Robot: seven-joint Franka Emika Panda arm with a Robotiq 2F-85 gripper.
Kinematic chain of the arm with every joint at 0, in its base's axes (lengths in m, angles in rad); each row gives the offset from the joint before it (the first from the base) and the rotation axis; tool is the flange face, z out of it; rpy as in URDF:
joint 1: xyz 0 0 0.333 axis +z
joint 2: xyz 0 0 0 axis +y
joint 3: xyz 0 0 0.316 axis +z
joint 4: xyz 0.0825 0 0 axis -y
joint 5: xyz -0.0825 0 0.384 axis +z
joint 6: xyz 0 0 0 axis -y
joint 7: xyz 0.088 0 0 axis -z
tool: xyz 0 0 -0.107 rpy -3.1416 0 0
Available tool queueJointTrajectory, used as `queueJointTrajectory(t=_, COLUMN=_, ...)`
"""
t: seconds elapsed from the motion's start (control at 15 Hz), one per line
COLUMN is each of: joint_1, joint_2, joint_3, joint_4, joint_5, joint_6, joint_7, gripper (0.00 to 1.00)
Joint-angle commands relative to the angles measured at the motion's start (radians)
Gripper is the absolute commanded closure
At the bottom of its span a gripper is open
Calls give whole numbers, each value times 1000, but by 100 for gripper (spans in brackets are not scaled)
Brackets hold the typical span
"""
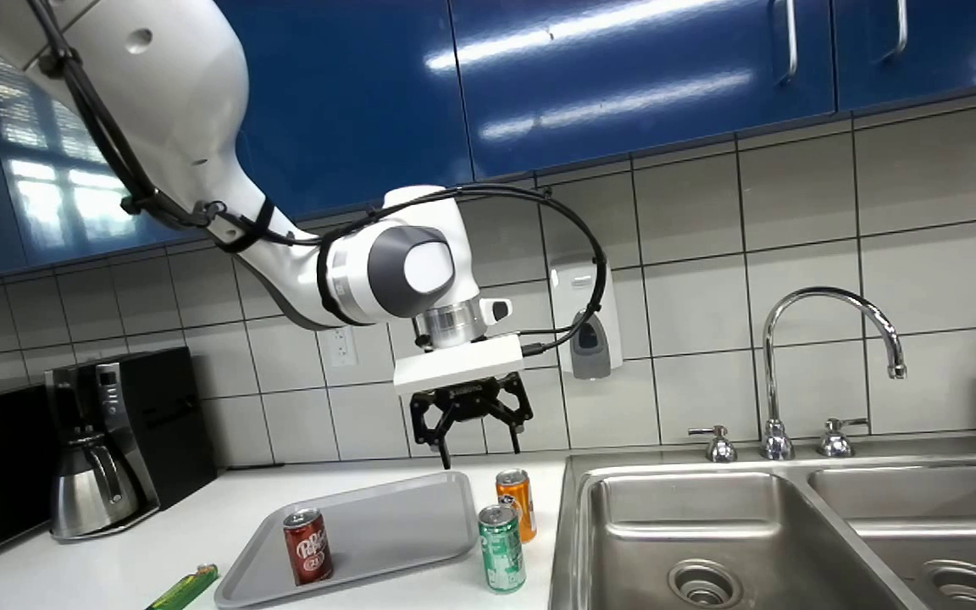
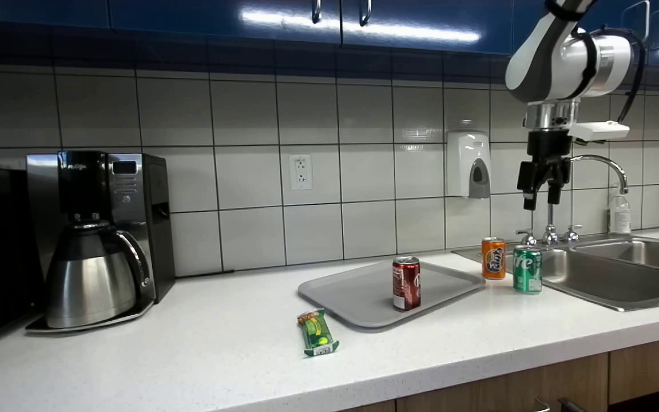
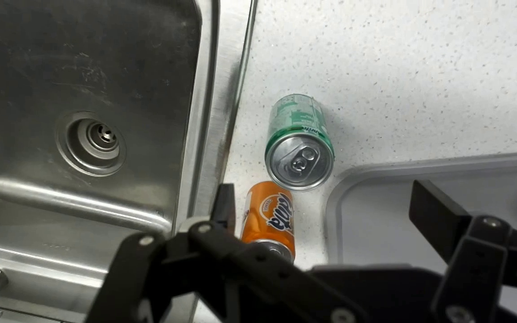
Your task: Put the cans on the tray
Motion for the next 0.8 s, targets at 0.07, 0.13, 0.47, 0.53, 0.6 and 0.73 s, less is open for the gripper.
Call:
queueJointTrajectory(t=0.07, joint_1=-13, joint_2=42, joint_3=-4, joint_4=2, joint_5=38, joint_6=62, joint_7=-80, gripper=0)
queueJointTrajectory(t=0.13, joint_1=-11, joint_2=51, joint_3=-3, joint_4=0, joint_5=54, joint_6=76, joint_7=-93, gripper=0)
queueJointTrajectory(t=0.47, joint_1=-12, joint_2=108, joint_3=13, joint_4=9, joint_5=119, joint_6=120, joint_7=-149, gripper=0)
queueJointTrajectory(t=0.53, joint_1=-13, joint_2=118, joint_3=17, joint_4=10, joint_5=128, joint_6=125, joint_7=-160, gripper=0)
queueJointTrajectory(t=0.6, joint_1=-15, joint_2=128, joint_3=21, joint_4=11, joint_5=135, joint_6=131, joint_7=-168, gripper=0)
queueJointTrajectory(t=0.73, joint_1=-19, joint_2=147, joint_3=28, joint_4=16, joint_5=140, joint_6=141, joint_7=-173, gripper=0)
